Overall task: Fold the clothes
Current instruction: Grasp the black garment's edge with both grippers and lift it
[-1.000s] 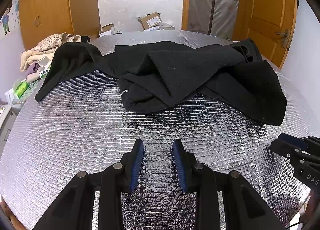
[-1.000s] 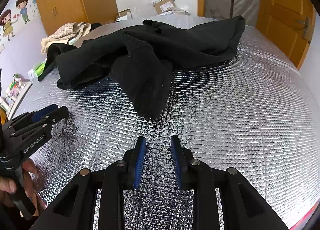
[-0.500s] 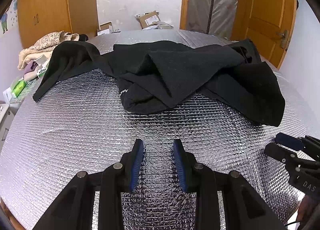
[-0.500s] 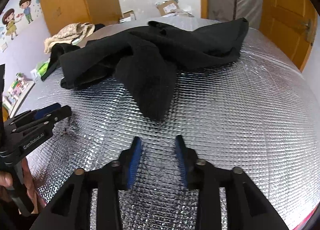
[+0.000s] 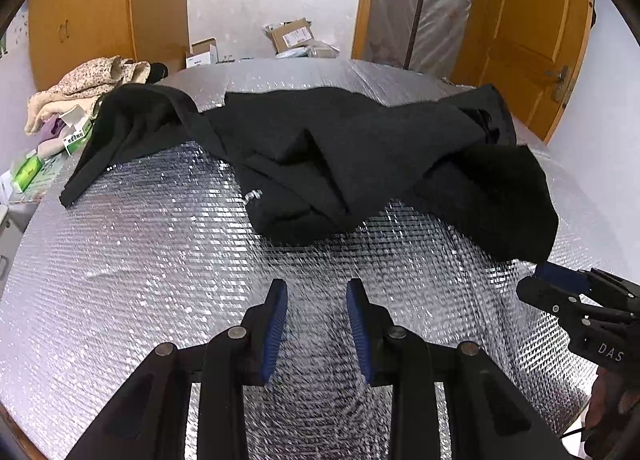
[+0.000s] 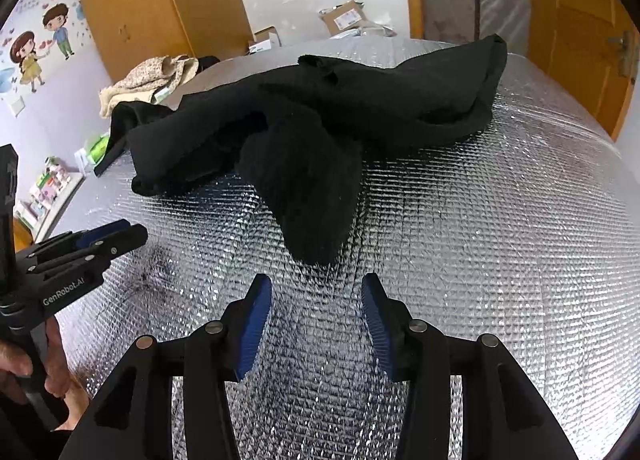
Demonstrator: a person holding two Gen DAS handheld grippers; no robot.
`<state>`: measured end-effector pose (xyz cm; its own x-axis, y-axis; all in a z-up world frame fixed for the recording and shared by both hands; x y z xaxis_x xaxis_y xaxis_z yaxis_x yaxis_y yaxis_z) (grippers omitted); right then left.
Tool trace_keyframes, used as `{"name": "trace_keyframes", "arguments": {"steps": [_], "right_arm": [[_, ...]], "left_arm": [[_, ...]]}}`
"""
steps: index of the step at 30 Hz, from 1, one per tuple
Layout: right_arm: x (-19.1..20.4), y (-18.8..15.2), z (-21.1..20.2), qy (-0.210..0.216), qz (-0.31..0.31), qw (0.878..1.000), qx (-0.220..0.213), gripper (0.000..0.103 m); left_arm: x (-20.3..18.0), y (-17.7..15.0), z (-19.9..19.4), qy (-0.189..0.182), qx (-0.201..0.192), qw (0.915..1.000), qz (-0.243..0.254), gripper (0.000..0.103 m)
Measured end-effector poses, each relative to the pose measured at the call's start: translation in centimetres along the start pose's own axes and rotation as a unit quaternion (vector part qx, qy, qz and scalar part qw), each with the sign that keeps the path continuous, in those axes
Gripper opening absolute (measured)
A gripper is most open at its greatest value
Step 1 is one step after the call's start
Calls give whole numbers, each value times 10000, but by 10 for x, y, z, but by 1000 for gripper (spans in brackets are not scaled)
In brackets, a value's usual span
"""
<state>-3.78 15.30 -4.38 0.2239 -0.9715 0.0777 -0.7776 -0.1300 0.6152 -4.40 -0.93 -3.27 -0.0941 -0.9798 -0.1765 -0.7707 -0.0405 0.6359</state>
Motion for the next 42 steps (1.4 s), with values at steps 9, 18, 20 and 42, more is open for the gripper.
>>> {"name": "trace_keyframes", "arguments": {"steps": [9, 18, 20, 42], "right_arm": [[1, 22, 1, 129, -56, 9998, -151, 49], [-4, 32, 3, 293, 40, 9992, -252, 15], [-7, 34, 3, 347, 81, 9990, -278, 13], [18, 52, -101, 1734, -28, 9781, -1151, 10]], "left_arm": [[14, 20, -1, -83, -191, 9997, -117, 31], [21, 30, 18, -103, -107, 9998, -156, 31], [22, 29, 24, -122, -23, 9997, -197, 31], [71, 47, -79, 195, -1399, 9867, -801, 3]]}}
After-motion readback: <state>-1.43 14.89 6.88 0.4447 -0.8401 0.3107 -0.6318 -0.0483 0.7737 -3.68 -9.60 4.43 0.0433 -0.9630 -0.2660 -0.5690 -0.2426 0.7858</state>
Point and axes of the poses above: each gripper's, at about its wrist camera, not at the fingertips, and z roughly the way its jaws point, x to its left, y to its top, the point moved 6 cm from there along z, roughly the way its jaws point, and after that the axes turned 6 degrees about -y, right-handed, at the moved point
